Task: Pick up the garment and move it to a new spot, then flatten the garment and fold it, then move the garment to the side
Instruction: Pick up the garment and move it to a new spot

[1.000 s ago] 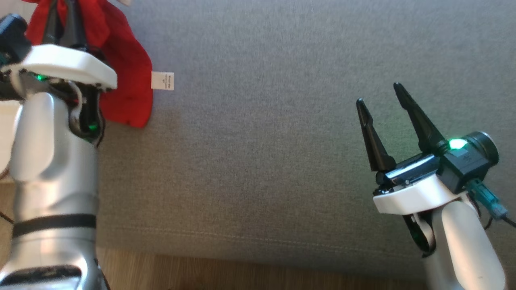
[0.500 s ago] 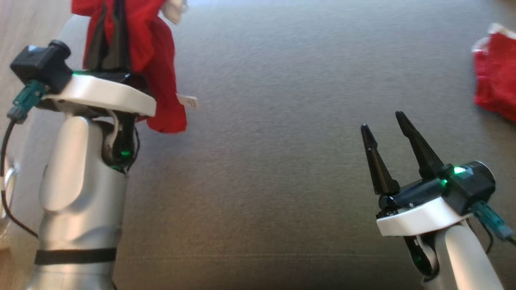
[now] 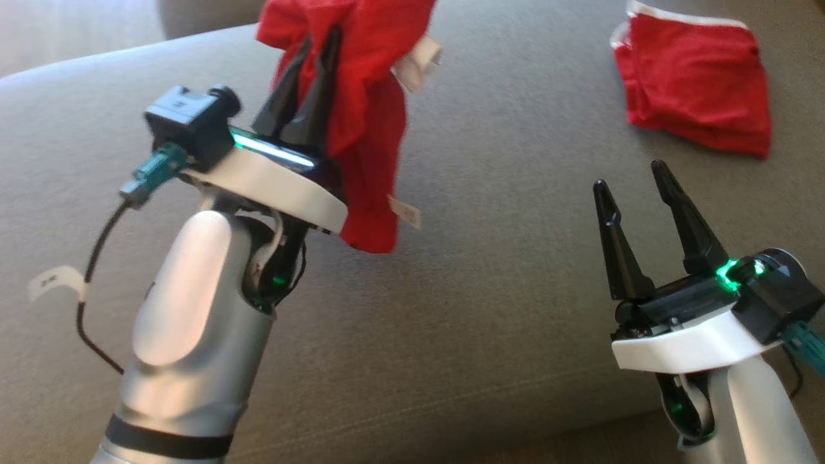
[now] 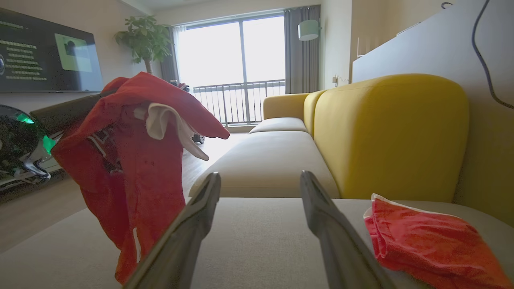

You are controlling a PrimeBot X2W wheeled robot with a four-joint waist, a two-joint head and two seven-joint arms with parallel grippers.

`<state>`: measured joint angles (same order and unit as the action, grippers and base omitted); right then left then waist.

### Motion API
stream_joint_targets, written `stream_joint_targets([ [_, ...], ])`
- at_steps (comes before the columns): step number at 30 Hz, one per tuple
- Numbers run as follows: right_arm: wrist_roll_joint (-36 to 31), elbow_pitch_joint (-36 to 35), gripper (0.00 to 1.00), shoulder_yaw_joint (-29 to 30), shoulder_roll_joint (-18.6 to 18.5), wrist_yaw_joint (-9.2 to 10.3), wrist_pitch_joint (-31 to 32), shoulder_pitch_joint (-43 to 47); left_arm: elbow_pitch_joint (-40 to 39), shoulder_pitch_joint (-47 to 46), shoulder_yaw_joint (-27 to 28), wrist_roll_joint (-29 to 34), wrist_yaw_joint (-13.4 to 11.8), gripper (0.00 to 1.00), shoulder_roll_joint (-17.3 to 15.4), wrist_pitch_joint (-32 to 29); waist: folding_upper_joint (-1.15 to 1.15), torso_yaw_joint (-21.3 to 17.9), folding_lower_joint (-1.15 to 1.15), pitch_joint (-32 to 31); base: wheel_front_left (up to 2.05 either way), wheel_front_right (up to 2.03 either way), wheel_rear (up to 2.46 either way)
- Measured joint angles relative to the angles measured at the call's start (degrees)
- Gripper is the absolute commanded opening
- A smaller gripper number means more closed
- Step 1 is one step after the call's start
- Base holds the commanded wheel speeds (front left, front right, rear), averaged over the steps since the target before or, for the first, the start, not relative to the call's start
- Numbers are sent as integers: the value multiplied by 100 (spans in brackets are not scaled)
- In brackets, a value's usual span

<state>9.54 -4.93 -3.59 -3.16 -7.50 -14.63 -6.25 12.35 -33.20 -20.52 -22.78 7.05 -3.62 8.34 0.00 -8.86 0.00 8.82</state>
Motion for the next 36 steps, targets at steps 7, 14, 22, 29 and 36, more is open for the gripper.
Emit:
stream_joint_targets([
  [7, 105, -65, 100, 47, 5, 0, 0, -36, 546, 26, -182, 191, -179, 0, 27, 142, 0, -465, 0, 341, 0, 0, 0],
  [14, 114, -94, 100, -59, 9, 0, 0, -177, 1627, 23, -151, 204, -255, 0, 19, 401, 0, -678, 0, 751, 0, 0, 0],
  [22, 94, -5, 100, -188, 10, 0, 0, -183, 1492, 8, -36, 312, -410, 100, 43, 594, 0, -374, 0, 809, 0, 0, 0],
  [29, 185, 682, 100, -286, 10, 0, 0, -142, 460, 588, 141, 349, -453, 100, 100, 615, 0, 55, 0, 613, 0, 0, 0],
  [36, 214, 1000, 100, -374, 10, 0, 0, -116, -701, 2067, 567, 604, -612, 100, 97, 636, 0, 567, 0, 261, 0, 0, 0],
])
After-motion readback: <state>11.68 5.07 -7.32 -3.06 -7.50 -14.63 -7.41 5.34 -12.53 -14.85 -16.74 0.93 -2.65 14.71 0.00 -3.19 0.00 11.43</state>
